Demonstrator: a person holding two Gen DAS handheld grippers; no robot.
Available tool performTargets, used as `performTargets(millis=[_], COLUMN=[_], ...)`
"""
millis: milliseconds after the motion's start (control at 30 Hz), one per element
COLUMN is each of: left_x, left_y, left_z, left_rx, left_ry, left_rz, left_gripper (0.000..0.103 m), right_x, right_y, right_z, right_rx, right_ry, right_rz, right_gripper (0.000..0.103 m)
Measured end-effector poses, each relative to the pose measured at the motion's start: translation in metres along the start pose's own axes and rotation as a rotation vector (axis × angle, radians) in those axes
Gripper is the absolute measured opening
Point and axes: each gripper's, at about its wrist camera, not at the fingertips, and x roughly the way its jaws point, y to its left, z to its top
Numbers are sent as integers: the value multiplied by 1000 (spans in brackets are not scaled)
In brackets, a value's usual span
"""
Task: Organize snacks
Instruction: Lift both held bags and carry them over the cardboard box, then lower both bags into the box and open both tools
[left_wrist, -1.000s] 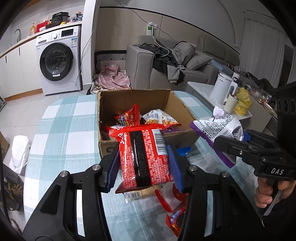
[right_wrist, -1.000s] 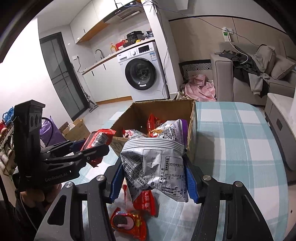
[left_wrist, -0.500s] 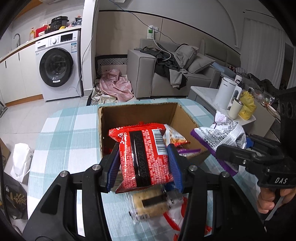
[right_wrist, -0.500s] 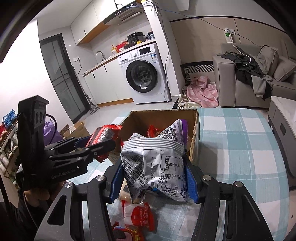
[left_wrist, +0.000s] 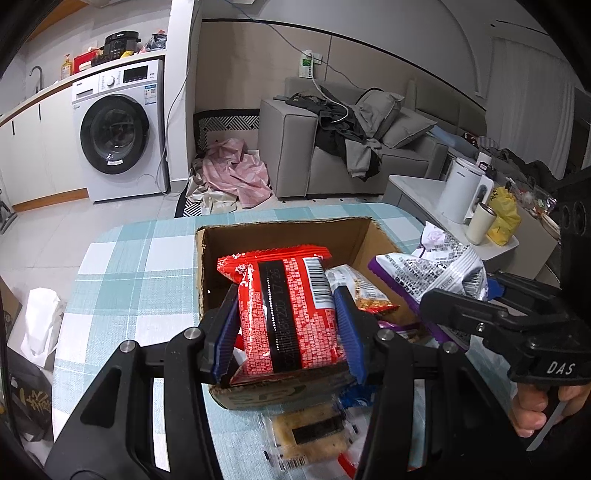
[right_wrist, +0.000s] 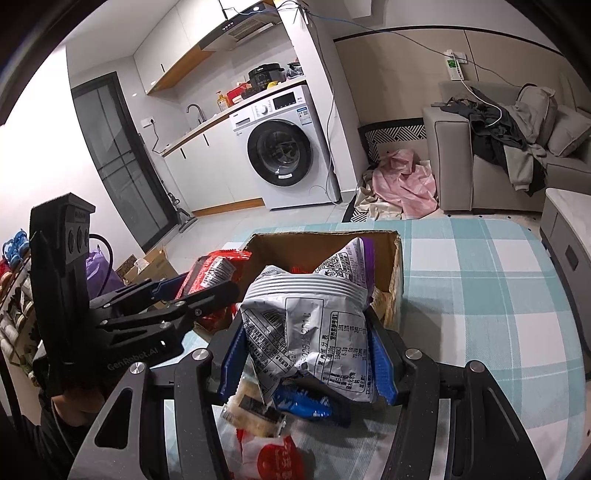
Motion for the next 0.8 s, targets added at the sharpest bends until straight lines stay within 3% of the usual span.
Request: performTargets(millis=[800], left_x=[56], left_y=[11], left_z=[-8], left_rx=[-7], left_ry=[43], left_rz=[24], left_gripper=[46], right_x=[52], right_y=[-16], right_z=[10], right_rx=[35], right_ry=[32], right_rz=[-9], right_gripper=[58])
